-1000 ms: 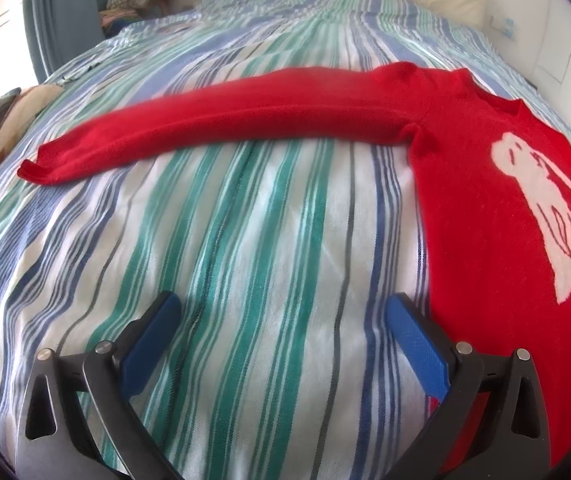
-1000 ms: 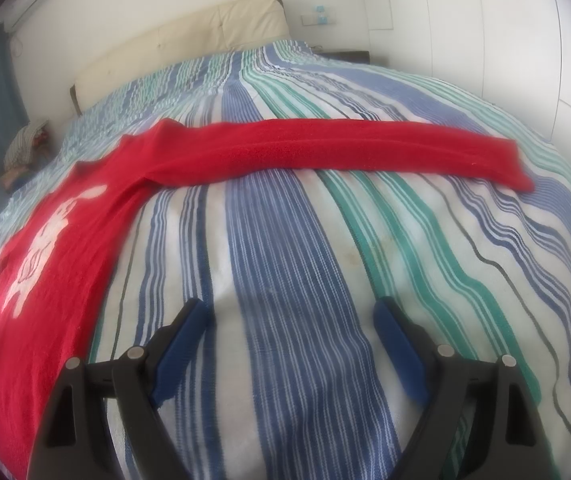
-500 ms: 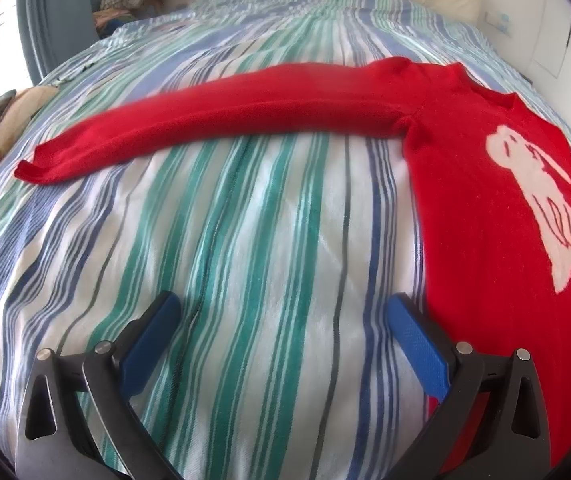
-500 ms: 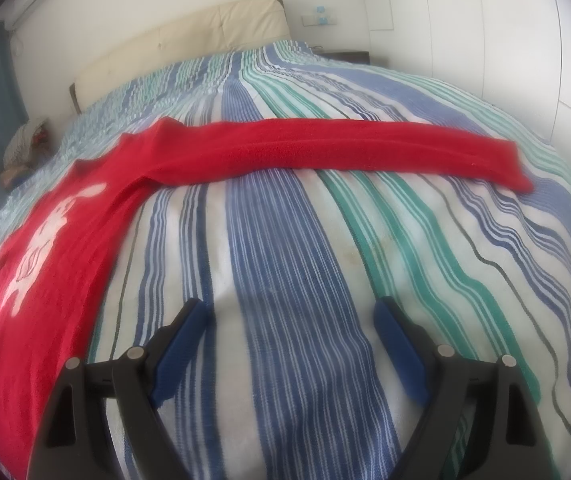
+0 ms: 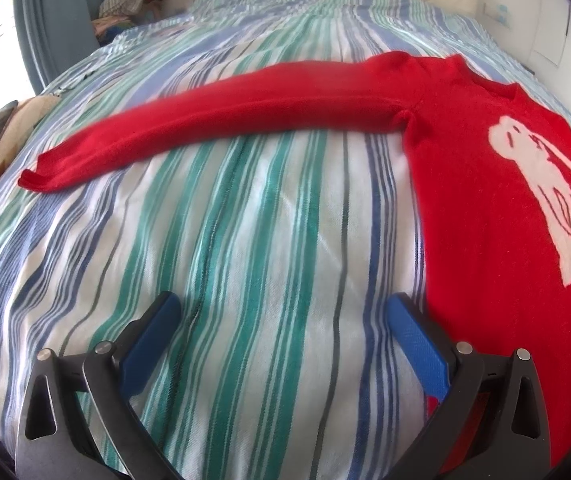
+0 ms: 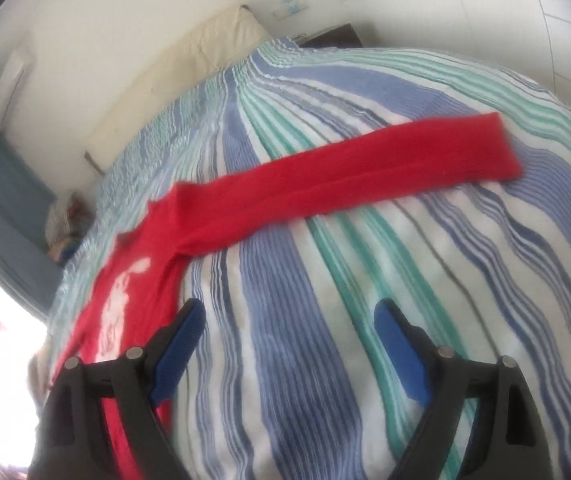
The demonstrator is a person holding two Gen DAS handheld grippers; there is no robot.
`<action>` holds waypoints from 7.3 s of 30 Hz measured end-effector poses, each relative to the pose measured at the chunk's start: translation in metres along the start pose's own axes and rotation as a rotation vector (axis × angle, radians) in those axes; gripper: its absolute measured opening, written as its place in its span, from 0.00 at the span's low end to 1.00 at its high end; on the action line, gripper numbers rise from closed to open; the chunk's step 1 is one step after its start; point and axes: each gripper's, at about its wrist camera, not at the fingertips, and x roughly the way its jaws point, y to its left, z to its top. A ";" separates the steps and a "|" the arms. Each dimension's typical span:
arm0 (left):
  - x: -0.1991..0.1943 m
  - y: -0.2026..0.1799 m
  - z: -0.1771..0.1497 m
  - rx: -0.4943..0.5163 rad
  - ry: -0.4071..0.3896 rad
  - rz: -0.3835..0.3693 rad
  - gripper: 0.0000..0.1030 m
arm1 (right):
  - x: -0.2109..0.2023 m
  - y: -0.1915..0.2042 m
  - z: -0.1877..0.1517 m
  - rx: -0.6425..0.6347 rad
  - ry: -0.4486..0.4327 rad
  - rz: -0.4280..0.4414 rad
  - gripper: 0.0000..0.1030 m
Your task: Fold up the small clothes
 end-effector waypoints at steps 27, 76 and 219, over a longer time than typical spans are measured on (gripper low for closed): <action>-0.001 -0.001 -0.001 0.002 -0.009 0.006 1.00 | 0.012 0.035 0.151 0.117 -0.219 0.029 0.05; -0.001 -0.003 -0.001 0.006 -0.018 0.019 1.00 | 0.069 0.037 -0.017 -0.458 0.053 -0.236 0.95; 0.052 -0.035 0.111 0.142 0.087 -0.015 0.95 | 0.079 0.050 -0.024 -0.492 0.054 -0.267 0.99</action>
